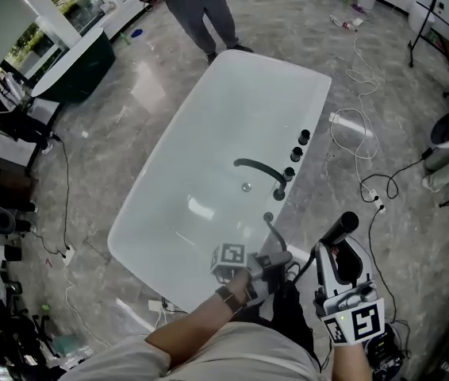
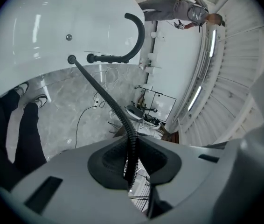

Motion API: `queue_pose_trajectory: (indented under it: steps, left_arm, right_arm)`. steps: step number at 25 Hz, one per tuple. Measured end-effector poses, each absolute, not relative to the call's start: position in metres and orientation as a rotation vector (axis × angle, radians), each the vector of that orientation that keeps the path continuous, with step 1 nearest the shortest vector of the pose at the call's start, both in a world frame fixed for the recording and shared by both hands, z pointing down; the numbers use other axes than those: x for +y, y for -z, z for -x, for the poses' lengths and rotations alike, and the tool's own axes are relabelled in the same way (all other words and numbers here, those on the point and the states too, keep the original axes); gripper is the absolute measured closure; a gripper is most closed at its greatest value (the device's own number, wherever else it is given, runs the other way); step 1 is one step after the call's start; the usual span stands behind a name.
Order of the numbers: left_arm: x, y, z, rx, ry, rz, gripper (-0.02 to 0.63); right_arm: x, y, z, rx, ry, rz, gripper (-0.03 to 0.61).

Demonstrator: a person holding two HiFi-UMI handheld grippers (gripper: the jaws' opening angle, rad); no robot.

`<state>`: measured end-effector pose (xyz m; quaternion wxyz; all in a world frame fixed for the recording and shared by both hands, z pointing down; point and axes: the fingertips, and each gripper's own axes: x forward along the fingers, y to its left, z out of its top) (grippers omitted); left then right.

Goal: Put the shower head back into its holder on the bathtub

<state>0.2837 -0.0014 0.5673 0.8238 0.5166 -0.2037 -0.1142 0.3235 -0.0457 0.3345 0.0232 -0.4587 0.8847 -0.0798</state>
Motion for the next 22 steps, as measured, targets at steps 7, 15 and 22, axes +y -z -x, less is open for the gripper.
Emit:
queue_pose_trajectory:
  steps: [7,15,22]
  left_arm:
    - [-0.035,-0.609,-0.266,-0.417,0.373,-0.966,0.554]
    - [-0.049,-0.671,-0.259,-0.437,0.373,-0.895,0.554]
    - [-0.067,-0.723,-0.256,-0.546,0.181,-0.981,0.554]
  right_arm:
    - [-0.056,-0.337,-0.318,2.785,0.241,1.380,0.449]
    - [-0.068,-0.368,-0.305,2.828,0.276,1.386,0.449]
    - [-0.088,-0.396,-0.300,2.819,0.335,1.425,0.449]
